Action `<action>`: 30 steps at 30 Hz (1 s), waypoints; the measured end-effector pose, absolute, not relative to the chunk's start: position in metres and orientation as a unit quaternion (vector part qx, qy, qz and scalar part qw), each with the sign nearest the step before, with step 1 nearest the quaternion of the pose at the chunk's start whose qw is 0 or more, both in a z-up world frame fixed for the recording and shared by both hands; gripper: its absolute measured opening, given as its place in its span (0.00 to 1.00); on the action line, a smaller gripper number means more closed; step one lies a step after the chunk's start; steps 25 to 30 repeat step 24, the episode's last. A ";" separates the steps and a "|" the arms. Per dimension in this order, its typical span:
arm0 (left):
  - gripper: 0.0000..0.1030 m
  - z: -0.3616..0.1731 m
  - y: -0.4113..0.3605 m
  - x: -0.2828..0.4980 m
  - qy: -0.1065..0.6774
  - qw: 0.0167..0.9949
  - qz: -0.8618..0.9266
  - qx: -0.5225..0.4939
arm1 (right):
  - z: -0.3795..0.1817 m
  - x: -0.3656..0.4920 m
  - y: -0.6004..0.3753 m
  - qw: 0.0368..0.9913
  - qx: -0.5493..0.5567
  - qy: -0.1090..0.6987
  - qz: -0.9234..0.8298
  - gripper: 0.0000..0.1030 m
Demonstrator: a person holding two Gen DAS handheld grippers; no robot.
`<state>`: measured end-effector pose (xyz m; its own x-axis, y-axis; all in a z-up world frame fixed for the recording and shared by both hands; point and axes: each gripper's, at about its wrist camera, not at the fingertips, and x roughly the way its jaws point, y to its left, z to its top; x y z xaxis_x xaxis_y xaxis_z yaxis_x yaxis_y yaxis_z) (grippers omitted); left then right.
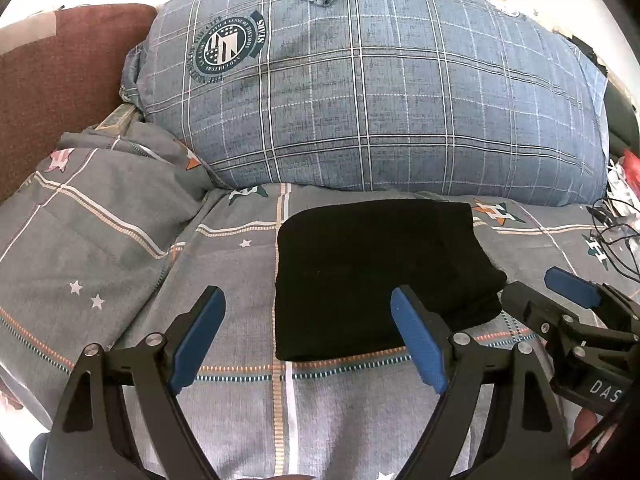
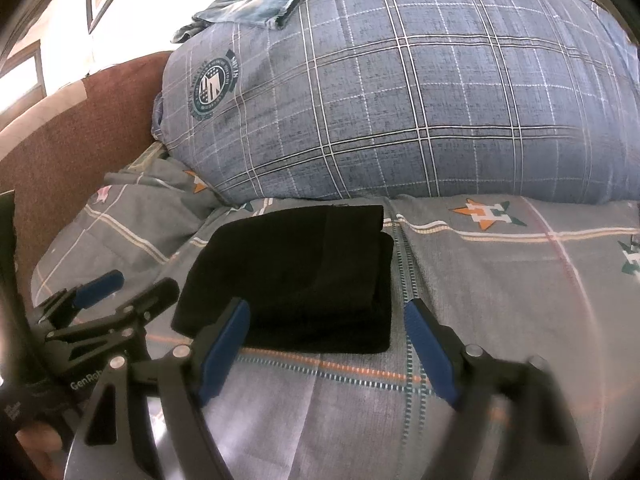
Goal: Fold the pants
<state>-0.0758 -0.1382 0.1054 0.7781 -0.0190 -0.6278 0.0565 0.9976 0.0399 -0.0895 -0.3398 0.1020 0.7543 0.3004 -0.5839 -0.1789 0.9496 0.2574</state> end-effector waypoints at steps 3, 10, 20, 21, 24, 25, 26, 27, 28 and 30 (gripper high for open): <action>0.83 0.106 -0.138 -0.077 0.332 0.943 -0.021 0.029 | 0.103 -0.092 -0.340 0.932 0.093 0.325 0.129 0.79; 0.83 0.110 -0.141 -0.084 0.328 0.944 -0.027 0.030 | 0.105 -0.097 -0.341 0.933 0.093 0.323 0.129 0.79; 0.83 0.117 -0.143 -0.100 0.317 0.947 -0.039 0.030 | 0.113 -0.113 -0.343 0.936 0.088 0.314 0.131 0.79; 0.83 0.117 -0.144 -0.102 0.316 0.947 -0.040 0.032 | 0.114 -0.116 -0.343 0.937 0.086 0.312 0.131 0.79; 0.83 0.118 -0.147 -0.108 0.310 0.949 -0.043 0.038 | 0.116 -0.121 -0.346 0.938 0.085 0.310 0.129 0.79; 0.83 0.118 -0.147 -0.108 0.310 0.949 -0.043 0.038 | 0.116 -0.121 -0.346 0.938 0.085 0.310 0.129 0.79; 0.83 0.118 -0.147 -0.108 0.310 0.949 -0.043 0.038 | 0.116 -0.121 -0.346 0.938 0.085 0.310 0.129 0.79; 0.83 0.118 -0.147 -0.108 0.310 0.949 -0.043 0.038 | 0.116 -0.121 -0.346 0.938 0.085 0.310 0.129 0.79; 0.83 0.118 -0.147 -0.108 0.310 0.949 -0.043 0.038 | 0.116 -0.121 -0.346 0.938 0.085 0.310 0.129 0.79; 0.83 0.118 -0.147 -0.108 0.310 0.949 -0.043 0.038 | 0.116 -0.121 -0.346 0.938 0.085 0.310 0.129 0.79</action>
